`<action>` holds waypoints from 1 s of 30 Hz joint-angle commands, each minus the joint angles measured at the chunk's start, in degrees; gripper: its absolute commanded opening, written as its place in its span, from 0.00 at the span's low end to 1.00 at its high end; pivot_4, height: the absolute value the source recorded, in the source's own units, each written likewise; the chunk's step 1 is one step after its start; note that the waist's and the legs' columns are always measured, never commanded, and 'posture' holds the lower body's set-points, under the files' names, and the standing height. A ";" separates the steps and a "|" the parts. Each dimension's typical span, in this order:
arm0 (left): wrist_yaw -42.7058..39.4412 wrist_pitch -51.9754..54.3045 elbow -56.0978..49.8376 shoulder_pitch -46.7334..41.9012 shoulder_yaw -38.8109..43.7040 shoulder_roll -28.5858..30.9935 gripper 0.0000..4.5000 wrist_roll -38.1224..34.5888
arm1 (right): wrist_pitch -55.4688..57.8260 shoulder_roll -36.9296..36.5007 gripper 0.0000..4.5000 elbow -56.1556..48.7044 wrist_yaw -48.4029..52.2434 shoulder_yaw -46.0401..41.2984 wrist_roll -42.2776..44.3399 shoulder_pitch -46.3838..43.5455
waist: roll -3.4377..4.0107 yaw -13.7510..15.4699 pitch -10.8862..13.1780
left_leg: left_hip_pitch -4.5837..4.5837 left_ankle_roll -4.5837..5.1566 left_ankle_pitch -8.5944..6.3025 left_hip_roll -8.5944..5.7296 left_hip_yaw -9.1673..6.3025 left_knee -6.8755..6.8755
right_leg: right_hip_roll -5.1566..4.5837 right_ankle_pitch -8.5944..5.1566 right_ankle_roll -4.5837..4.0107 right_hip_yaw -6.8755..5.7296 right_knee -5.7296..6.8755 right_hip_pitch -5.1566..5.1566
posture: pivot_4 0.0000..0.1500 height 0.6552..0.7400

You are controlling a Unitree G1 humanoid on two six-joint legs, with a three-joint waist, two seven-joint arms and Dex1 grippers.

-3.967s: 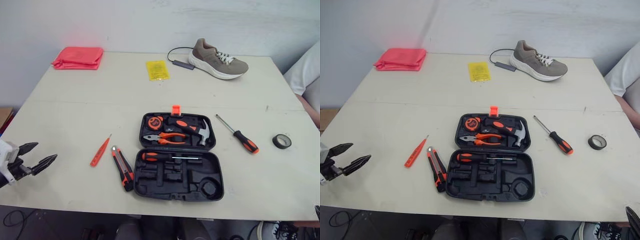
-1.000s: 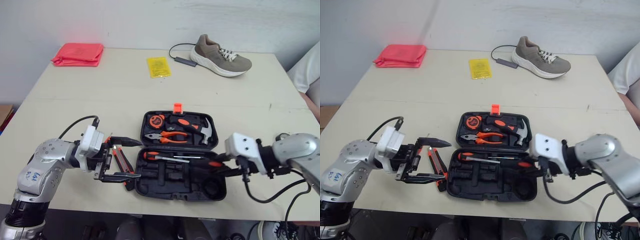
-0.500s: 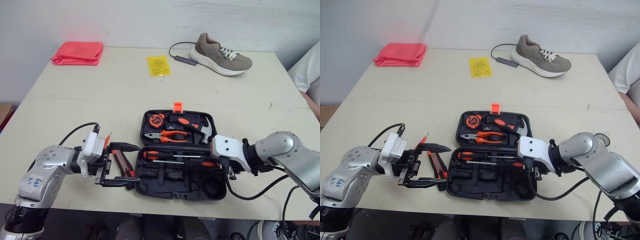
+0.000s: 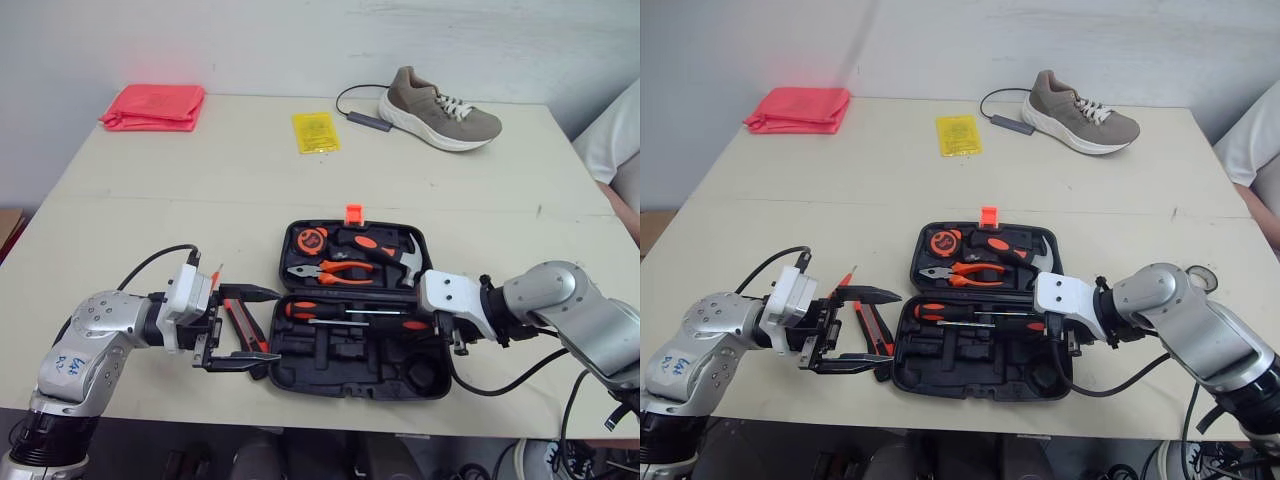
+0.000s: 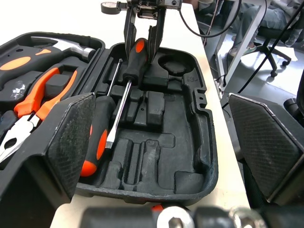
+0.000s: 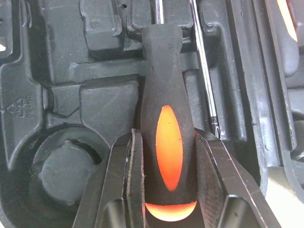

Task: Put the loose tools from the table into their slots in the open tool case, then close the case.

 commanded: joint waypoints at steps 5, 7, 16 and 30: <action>0.35 -0.65 -1.11 0.48 0.22 -0.14 1.00 -0.04 | -0.57 -0.31 0.22 0.16 1.10 0.56 -1.24 1.76 | -0.08 0.03 -0.05 | 0.00 0.01 -0.01 0.00 0.00 0.03 | 0.00 0.00 0.00 -0.01 0.03 0.00 | 1.00 1.00; 0.38 -0.65 -1.10 0.48 0.27 -0.10 1.00 -0.05 | -0.68 -0.34 0.22 0.24 1.17 0.45 -1.36 2.11 | -0.11 0.06 -0.07 | 0.00 0.01 -0.01 0.00 -0.01 0.04 | -0.01 -0.01 -0.01 -0.01 0.03 0.01 | 1.00 1.00; 0.26 -0.69 -0.77 0.56 0.59 0.29 1.00 0.05 | -1.78 -1.90 0.22 1.23 1.84 -2.08 -1.55 5.11 | -0.16 0.16 -0.10 | 0.01 0.05 -0.03 -0.02 -0.05 0.07 | -0.01 -0.01 -0.02 -0.04 0.02 0.07 | 1.00 1.00; 0.13 -0.72 -0.20 0.04 0.26 0.08 1.00 0.24 | -2.39 -0.36 0.45 1.42 2.54 -3.13 0.28 5.32 | -0.30 0.08 -0.19 | 0.03 0.07 -0.05 0.00 -0.04 0.10 | -0.01 -0.01 -0.02 -0.04 0.04 0.10 | 1.00 1.00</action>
